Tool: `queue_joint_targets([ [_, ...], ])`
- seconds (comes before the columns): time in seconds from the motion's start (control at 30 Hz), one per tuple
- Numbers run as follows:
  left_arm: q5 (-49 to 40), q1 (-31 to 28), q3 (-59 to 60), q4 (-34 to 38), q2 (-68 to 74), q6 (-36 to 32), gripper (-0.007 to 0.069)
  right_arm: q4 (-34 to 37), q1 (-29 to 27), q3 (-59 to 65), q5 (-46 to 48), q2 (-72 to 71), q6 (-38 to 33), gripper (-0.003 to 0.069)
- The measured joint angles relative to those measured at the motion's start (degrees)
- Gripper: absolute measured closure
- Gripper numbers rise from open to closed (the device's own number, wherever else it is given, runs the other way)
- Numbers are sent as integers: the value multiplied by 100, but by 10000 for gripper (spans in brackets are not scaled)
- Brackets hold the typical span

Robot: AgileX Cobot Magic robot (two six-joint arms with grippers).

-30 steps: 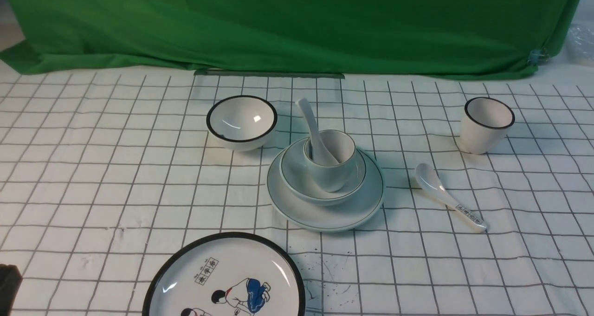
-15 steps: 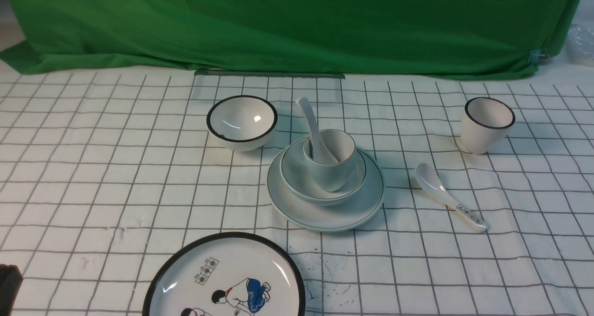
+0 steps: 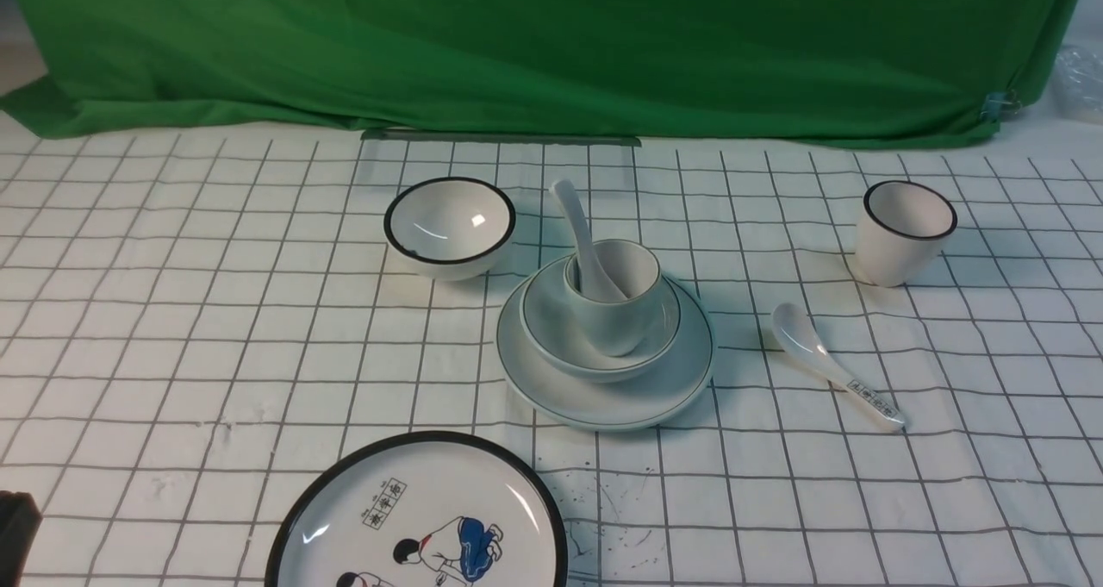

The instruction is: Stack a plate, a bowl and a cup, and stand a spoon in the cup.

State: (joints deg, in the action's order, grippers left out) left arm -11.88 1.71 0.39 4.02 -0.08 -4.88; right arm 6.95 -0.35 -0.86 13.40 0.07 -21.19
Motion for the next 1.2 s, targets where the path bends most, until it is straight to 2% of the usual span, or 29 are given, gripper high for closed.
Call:
queue_joint_targets([
  [0.23, 0, 0, 0, -74, 0, -5, 621, -2, -28, 126, 96, 0, 375, 421],
  [1.2, 0, 0, 0, -130, 0, -18, 621, 5, -28, 126, 89, 0, 401, 421],
])
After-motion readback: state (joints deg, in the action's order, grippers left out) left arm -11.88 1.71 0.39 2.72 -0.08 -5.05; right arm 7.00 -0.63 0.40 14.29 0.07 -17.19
